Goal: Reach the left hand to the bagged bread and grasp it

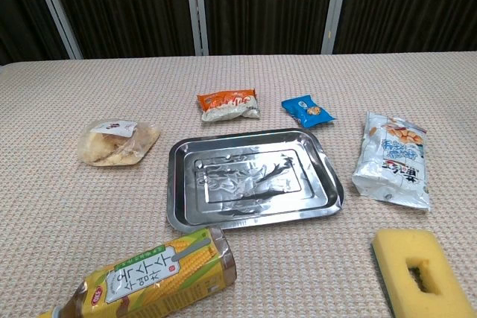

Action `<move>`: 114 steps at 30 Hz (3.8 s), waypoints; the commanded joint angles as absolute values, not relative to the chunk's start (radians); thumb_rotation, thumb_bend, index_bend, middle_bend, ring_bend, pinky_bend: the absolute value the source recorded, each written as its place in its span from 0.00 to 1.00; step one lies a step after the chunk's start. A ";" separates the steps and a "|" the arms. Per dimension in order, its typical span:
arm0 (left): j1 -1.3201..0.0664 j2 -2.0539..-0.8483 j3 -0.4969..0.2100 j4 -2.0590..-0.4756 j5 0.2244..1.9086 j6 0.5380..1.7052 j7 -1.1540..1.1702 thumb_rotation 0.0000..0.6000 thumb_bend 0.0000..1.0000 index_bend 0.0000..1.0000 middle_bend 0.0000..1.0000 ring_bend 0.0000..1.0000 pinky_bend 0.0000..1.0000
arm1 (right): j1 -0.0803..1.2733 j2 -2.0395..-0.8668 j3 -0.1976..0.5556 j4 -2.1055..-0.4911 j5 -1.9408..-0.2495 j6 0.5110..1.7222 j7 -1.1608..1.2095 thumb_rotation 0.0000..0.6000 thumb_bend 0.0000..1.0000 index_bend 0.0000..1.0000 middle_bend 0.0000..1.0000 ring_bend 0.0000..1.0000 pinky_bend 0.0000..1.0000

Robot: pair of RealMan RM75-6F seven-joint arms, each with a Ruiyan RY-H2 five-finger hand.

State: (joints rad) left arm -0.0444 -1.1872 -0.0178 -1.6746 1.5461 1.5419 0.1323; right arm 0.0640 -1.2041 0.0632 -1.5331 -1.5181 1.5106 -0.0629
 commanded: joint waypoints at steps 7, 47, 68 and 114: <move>-0.040 -1.186 -0.016 -1.676 1.548 1.548 0.133 1.00 0.31 0.05 0.00 0.00 0.00 | 0.064 -1.204 0.061 -1.531 -1.521 1.510 -0.059 1.00 0.00 0.00 0.00 0.00 0.00; -0.175 -1.179 -0.050 -1.666 1.503 1.325 0.117 1.00 0.31 0.08 0.00 0.00 0.00 | 0.055 -1.201 0.060 -1.523 -1.528 1.526 -0.041 1.00 0.00 0.00 0.00 0.00 0.00; -0.546 -1.278 -0.187 -1.575 1.203 0.829 0.278 1.00 0.05 0.02 0.00 0.00 0.00 | 0.042 -1.197 0.063 -1.525 -1.512 1.534 -0.039 1.00 0.00 0.00 0.00 0.00 0.00; -0.715 -1.514 -0.242 -1.369 1.135 0.965 0.092 1.00 0.58 0.50 0.23 0.21 0.46 | 0.040 -1.204 0.067 -1.518 -1.509 1.531 -0.035 1.00 0.00 0.00 0.00 0.00 0.00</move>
